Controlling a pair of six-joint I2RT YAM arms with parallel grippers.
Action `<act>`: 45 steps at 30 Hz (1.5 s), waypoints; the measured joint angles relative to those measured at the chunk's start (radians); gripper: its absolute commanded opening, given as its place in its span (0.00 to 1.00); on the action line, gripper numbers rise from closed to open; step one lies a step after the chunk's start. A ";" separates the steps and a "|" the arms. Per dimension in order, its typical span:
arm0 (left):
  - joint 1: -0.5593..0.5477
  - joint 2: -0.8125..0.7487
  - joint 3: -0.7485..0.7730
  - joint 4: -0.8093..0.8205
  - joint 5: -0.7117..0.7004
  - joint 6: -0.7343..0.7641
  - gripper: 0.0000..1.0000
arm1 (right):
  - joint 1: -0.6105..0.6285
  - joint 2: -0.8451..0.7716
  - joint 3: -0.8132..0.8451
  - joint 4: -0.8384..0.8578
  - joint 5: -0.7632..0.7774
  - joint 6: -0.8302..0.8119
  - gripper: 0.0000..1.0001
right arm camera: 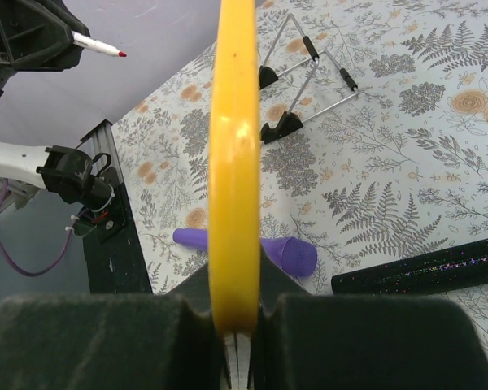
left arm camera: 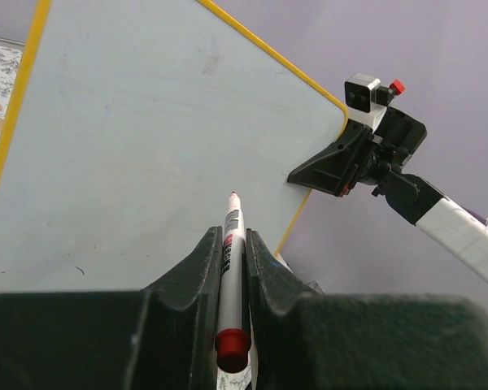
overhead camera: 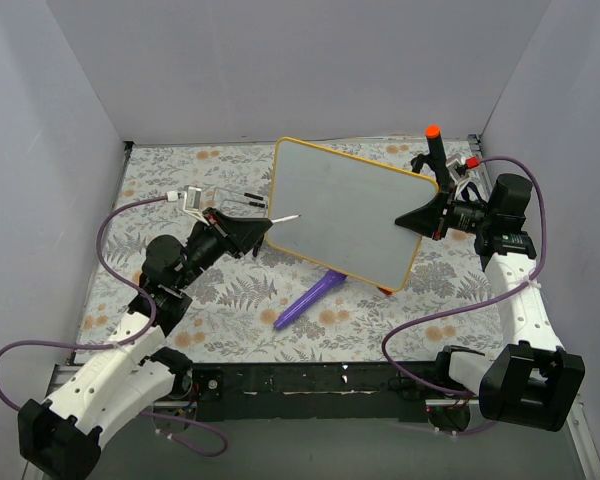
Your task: Write a sentence on the whiteboard
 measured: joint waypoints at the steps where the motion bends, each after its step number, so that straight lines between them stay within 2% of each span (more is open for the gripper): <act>1: 0.000 0.004 0.000 0.006 -0.003 0.000 0.00 | 0.000 0.000 0.000 0.001 0.000 0.000 0.01; 9: 0.000 0.057 -0.001 0.131 -0.054 0.006 0.00 | 0.000 0.000 0.000 0.001 0.000 0.009 0.01; 18: 0.031 0.197 -0.001 0.288 -0.073 0.040 0.00 | 0.000 0.000 0.000 0.009 -0.001 0.019 0.01; 25: 0.162 0.327 0.048 0.390 0.075 0.034 0.00 | 0.000 0.000 0.000 0.019 -0.004 0.023 0.01; 32: 0.256 0.352 0.116 0.449 0.265 0.034 0.00 | 0.000 0.000 0.000 0.025 -0.017 0.030 0.01; 39: 0.275 0.402 0.174 0.489 0.395 0.034 0.00 | 0.000 0.000 0.000 0.037 -0.033 0.037 0.01; 45: 0.276 0.415 0.174 0.494 0.450 0.040 0.00 | 0.000 0.000 -0.001 0.062 -0.055 0.050 0.01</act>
